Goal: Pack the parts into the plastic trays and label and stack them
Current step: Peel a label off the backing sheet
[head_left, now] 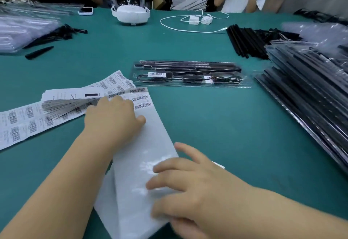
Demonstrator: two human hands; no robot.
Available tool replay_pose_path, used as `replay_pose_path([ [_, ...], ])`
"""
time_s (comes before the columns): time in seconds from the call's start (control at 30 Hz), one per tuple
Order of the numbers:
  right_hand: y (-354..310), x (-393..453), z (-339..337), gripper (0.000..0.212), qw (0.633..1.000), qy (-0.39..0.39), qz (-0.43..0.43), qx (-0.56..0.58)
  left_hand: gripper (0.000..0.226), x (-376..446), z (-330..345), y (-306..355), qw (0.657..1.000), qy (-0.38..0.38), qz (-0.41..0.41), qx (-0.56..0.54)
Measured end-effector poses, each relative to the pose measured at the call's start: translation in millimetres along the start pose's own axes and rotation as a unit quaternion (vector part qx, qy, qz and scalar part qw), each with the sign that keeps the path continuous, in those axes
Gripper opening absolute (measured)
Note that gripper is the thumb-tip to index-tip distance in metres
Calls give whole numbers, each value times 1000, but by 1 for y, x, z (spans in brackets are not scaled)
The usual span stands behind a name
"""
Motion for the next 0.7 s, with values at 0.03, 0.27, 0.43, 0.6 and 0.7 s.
replay_pose_path([
  [0.03,5,-4,-2,14,999,-24,4,-22,37,0,-2,2,1000,9,21,-5],
  [0.27,93,-40,4,69,943,-225,197,-147,16,-7,0,19,987,-36,126,-95],
  [0.43,149,-44,14,60,912,-242,294,-151,22,-7,0,20,984,-38,155,-75],
  [0.6,193,-34,28,36,895,-116,381,-200,43,1,14,16,981,-50,154,-109],
  [0.7,203,-32,31,35,880,-90,428,-186,48,6,21,19,974,-54,173,-138],
])
Point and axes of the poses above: each hand's wrist, its own x-axis towards the middle knuckle, its own z-axis out of the palm, y = z × x, the point moved 5 cm from there along x, towards the middle knuckle, and after that the axes turned 11 degrees about -x, right-handed, at the moved point
